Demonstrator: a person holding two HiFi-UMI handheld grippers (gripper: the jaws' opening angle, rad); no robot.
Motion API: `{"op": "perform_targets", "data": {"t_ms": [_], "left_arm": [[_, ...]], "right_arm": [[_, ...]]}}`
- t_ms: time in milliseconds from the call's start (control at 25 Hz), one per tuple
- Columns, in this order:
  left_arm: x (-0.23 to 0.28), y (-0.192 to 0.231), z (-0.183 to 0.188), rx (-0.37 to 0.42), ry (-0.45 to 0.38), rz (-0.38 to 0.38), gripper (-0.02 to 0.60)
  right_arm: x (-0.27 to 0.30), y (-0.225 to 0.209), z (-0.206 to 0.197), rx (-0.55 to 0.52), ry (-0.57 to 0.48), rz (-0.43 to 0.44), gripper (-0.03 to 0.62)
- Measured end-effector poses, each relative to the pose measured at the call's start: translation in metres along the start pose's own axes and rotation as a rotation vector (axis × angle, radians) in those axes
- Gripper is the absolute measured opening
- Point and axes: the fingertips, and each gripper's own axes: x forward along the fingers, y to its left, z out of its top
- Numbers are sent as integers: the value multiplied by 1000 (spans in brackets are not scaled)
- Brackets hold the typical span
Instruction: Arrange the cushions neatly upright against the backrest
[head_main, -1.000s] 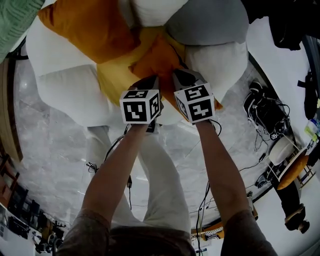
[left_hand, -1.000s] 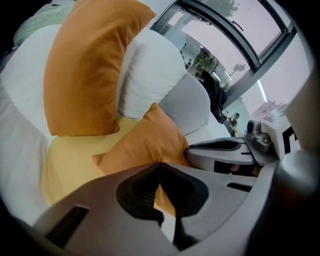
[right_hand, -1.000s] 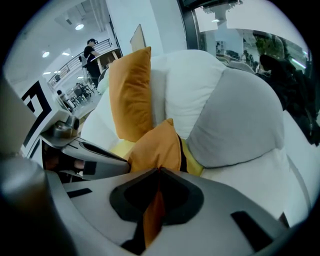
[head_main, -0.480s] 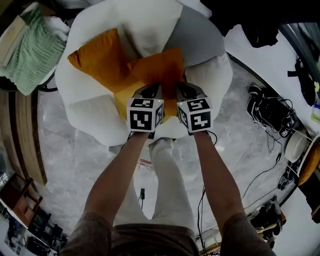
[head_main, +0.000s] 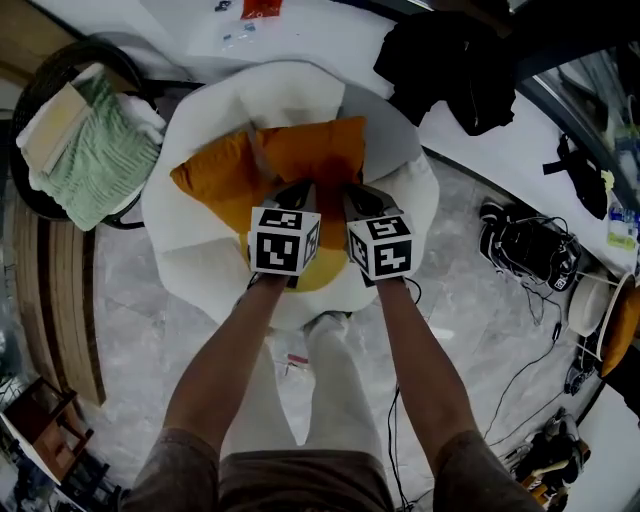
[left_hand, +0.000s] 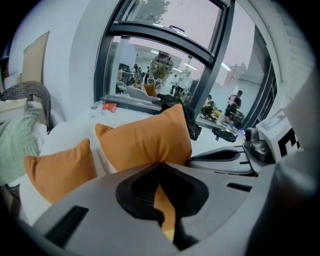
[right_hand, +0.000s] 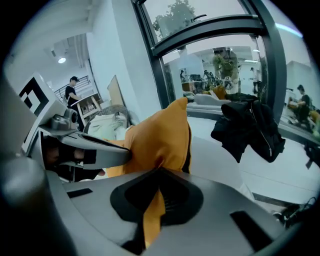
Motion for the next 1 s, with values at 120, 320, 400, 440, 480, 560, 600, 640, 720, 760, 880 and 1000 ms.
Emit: {"op": "perform_targets", "data": {"t_ms": [120, 320, 400, 440, 480, 560, 600, 640, 720, 760, 880, 1000], "left_arm": [[-2, 4, 12, 12, -10, 5, 9], [10, 13, 14, 38, -11, 3, 9], [18, 18, 7, 45, -11, 5, 9], [22, 21, 3, 46, -12, 6, 9], [28, 25, -1, 46, -13, 9, 9], [40, 33, -8, 37, -18, 15, 9], [46, 37, -12, 30, -20, 17, 9], [52, 41, -17, 25, -21, 18, 9], [64, 47, -26, 28, -24, 18, 9], [69, 50, -30, 35, -25, 16, 9], [84, 60, -38, 50, -25, 11, 9], [92, 66, -39, 33, -24, -2, 14]], "right_arm": [[2, 1, 11, 11, -23, -3, 25], [15, -3, 8, 47, -46, -5, 25], [24, -3, -1, 53, -47, -1, 25], [29, -4, -6, 52, -47, 1, 25], [36, -5, -10, 52, -48, 4, 25], [51, -9, -18, 49, -51, 8, 25], [58, -10, -22, 48, -52, 7, 25], [65, -12, -27, 48, -54, 6, 25], [79, -17, -37, 54, -61, 4, 25], [85, -19, -40, 61, -67, 4, 25], [102, -24, -49, 81, -81, 0, 26], [113, -27, -50, 83, -76, -17, 28]]}}
